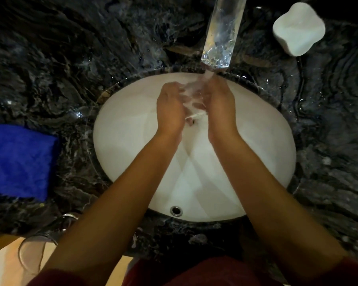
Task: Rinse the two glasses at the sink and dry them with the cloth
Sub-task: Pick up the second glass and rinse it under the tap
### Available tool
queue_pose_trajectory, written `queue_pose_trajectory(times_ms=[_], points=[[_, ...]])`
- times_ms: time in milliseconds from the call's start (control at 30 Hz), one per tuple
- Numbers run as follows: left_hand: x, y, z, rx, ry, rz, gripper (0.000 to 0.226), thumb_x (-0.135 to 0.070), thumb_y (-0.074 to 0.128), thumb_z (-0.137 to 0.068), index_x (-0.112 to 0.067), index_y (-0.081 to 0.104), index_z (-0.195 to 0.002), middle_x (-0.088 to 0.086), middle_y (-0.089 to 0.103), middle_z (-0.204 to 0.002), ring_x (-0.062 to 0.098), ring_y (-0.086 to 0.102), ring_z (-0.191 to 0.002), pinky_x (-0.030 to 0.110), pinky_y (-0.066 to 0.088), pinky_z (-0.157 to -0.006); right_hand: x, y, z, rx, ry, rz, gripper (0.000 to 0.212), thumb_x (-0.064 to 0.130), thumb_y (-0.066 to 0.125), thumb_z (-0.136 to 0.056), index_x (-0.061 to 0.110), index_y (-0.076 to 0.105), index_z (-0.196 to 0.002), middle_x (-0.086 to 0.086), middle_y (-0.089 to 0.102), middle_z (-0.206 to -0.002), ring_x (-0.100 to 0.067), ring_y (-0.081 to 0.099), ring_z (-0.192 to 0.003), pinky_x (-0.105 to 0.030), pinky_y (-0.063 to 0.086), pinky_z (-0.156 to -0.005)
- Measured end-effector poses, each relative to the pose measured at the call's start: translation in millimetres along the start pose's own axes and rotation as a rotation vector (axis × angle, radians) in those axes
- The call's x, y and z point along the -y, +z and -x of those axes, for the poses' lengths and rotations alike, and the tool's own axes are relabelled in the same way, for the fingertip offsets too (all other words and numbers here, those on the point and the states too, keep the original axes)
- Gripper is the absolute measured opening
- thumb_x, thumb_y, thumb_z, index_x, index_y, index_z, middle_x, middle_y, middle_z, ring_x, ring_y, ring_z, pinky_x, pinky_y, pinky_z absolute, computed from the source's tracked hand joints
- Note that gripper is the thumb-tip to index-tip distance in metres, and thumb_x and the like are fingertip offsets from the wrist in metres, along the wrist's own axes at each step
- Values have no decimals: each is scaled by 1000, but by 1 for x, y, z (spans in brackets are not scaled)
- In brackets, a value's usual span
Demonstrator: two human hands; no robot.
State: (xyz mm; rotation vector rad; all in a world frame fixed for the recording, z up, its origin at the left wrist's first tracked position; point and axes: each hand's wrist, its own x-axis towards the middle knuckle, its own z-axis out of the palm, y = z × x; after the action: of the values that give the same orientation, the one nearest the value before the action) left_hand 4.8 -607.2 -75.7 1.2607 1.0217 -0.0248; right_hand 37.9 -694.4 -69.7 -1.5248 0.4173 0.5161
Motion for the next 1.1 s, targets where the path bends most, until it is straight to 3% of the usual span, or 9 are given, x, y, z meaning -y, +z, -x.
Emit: queue_pose_trajectory(times_ms=[67,167,400,500,567,700,800,967,1100], points=[[0,0,-1,-60,210,-124,25,-27,40,-101,-16,62,-96,9,69,-92,26,67,-83,40,53,-70,-2,0,7,2,-91,148,33,36,65,-90,17,61,-117,0,73,-101,-17,72,-90,-31,57,-70],[-7,1,4,-39,407,-263,20,-21,47,-102,-13,65,-94,-2,68,-88,11,62,-81,25,50,-75,-2,-7,2,90,77,257,52,61,60,-92,15,62,-118,-4,73,-96,-20,71,-65,-30,51,-51],[-20,-8,8,257,491,-278,22,-31,79,-85,-31,65,-103,-15,71,-95,-2,67,-93,19,53,-84,11,-33,-23,407,399,-51,44,48,57,-92,12,68,-113,-9,67,-86,-14,40,-41,-17,25,-37],[-20,-8,6,332,300,-5,23,-37,76,-79,-32,73,-101,-6,74,-106,18,69,-108,34,53,-91,12,-39,-23,526,526,-153,59,63,47,-96,10,67,-111,-17,71,-81,-11,38,-33,-14,25,-30],[-17,1,5,313,200,61,17,-37,68,-84,-33,76,-98,4,75,-113,33,67,-115,43,52,-87,10,-39,-24,497,525,-135,65,64,41,-99,8,65,-120,-25,75,-93,-12,43,-32,-14,24,-28],[-6,17,3,97,-6,67,30,-31,46,-99,-18,73,-98,6,76,-101,22,72,-95,31,55,-68,1,-32,-19,277,445,108,44,41,32,-108,14,66,-105,-18,73,-70,-27,51,-47,-20,28,-36],[4,23,-2,-33,13,53,38,-29,38,-101,-18,72,-87,6,76,-95,25,71,-90,41,56,-83,-14,-25,-12,62,287,386,40,28,34,-107,13,70,-102,-17,75,-79,-32,69,-65,-35,53,-48],[6,24,-7,-113,39,65,39,-29,38,-93,-13,74,-93,12,77,-102,30,72,-99,39,60,-85,-27,-9,7,-43,211,114,53,63,34,-98,26,68,-114,-2,76,-108,-18,74,-98,-42,61,-88],[1,28,-10,-139,90,72,39,-16,34,-108,-14,70,-90,6,73,-93,25,70,-93,37,59,-84,-20,-4,15,-71,29,164,47,61,35,-106,25,57,-128,12,69,-108,-4,68,-99,-28,58,-86]])
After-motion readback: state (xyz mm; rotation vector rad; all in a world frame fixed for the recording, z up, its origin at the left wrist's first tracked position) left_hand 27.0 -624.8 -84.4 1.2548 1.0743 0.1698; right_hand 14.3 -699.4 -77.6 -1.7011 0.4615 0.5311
